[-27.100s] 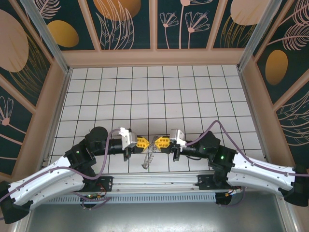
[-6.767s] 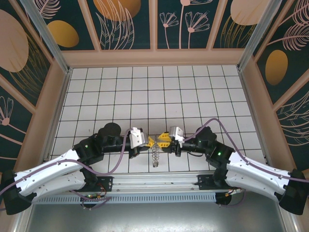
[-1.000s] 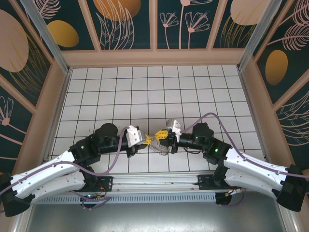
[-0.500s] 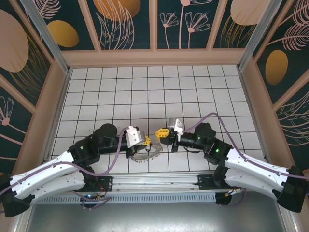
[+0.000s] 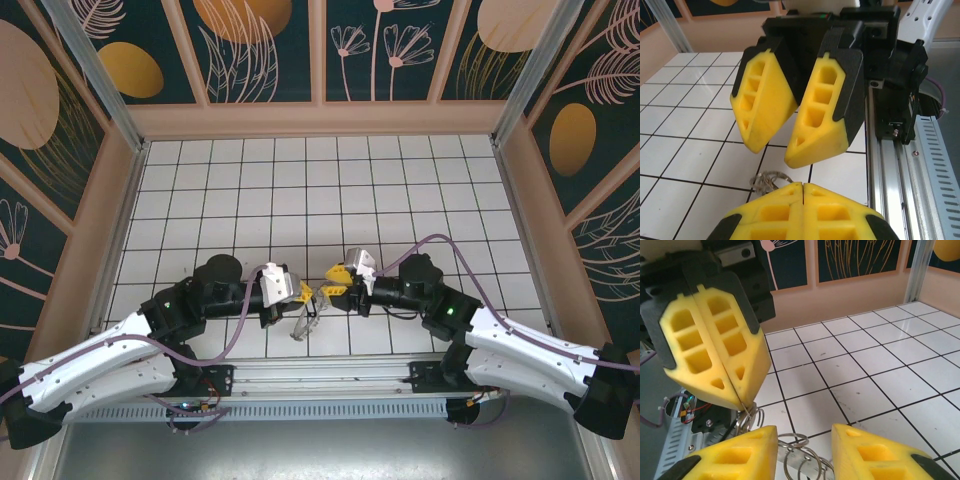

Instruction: Put the keys on the keyring

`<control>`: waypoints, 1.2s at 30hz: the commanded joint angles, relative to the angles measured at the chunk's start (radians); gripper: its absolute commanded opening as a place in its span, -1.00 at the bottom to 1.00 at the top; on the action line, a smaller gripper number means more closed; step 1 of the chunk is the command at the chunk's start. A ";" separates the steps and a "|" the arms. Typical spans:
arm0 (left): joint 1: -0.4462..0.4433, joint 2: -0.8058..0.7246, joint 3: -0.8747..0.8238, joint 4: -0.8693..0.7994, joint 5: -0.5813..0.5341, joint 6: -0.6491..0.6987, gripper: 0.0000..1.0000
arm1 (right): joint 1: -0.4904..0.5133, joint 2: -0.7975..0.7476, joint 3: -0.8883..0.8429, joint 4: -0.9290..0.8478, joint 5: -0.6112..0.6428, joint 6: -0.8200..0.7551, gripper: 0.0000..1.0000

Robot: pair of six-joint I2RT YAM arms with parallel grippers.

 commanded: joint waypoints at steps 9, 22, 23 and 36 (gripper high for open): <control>0.000 0.019 0.053 0.020 0.033 0.022 -1.00 | 0.051 -0.011 -0.002 0.053 -0.031 -0.055 -0.11; 0.001 0.033 0.056 0.035 0.054 0.015 -1.00 | 0.092 0.040 -0.009 0.083 0.031 -0.066 -0.13; 0.000 0.035 0.056 0.036 0.054 0.017 -1.00 | 0.095 0.047 -0.008 0.085 0.037 -0.068 -0.13; 0.000 0.023 0.043 0.028 0.033 0.022 -1.00 | 0.130 -0.024 0.000 0.030 0.095 -0.070 -0.13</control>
